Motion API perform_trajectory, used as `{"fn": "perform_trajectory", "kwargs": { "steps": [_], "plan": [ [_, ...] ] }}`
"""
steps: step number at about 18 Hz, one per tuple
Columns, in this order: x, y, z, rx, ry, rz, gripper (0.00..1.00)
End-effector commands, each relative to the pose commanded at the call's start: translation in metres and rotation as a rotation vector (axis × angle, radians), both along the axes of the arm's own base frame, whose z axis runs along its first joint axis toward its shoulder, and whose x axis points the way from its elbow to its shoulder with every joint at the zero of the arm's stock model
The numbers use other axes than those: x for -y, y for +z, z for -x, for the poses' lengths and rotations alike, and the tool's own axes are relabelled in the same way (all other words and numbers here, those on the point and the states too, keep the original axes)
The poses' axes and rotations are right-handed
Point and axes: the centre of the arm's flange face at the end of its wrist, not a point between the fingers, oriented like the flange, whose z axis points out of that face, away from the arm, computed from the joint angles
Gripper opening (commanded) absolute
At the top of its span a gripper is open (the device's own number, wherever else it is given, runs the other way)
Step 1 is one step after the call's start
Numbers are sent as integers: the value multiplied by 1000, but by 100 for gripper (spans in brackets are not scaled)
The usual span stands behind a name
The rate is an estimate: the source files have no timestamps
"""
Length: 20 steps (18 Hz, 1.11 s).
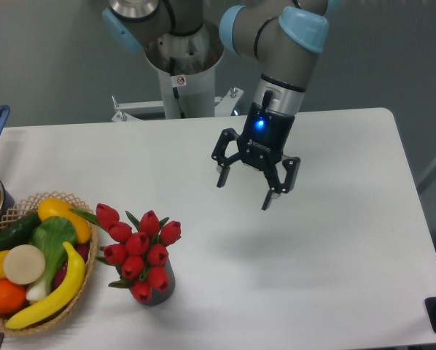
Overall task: Pick up the flowers from the vase
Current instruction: 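Move the open gripper toward the red tulips in the dark vase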
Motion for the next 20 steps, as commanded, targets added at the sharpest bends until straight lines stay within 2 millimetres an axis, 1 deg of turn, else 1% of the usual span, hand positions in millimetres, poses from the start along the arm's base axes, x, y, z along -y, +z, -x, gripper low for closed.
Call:
{"fn": "perform_trajectory", "kwargs": {
  "steps": [2,3,4,6,7,9,13,18,20],
  "plan": [
    [-10,-2,-10,7,-39,-16,100],
    [-18,-11,-16,28,-62,-21,100],
    [-20,-16,-23,50,-77,-32,100],
    [-23,-22,-28,87,-97,-64,100],
    [-27,-29,-28,109,-105,-69,100],
    [-34,-37,-32,129,-123,-68,100],
    [-45,-41,-29,200,-163,-165,100],
    [-60,-49,-10,196,-184,-202,100],
    [-65,-53,-8,179,-206,-210,100]
  ]
}}
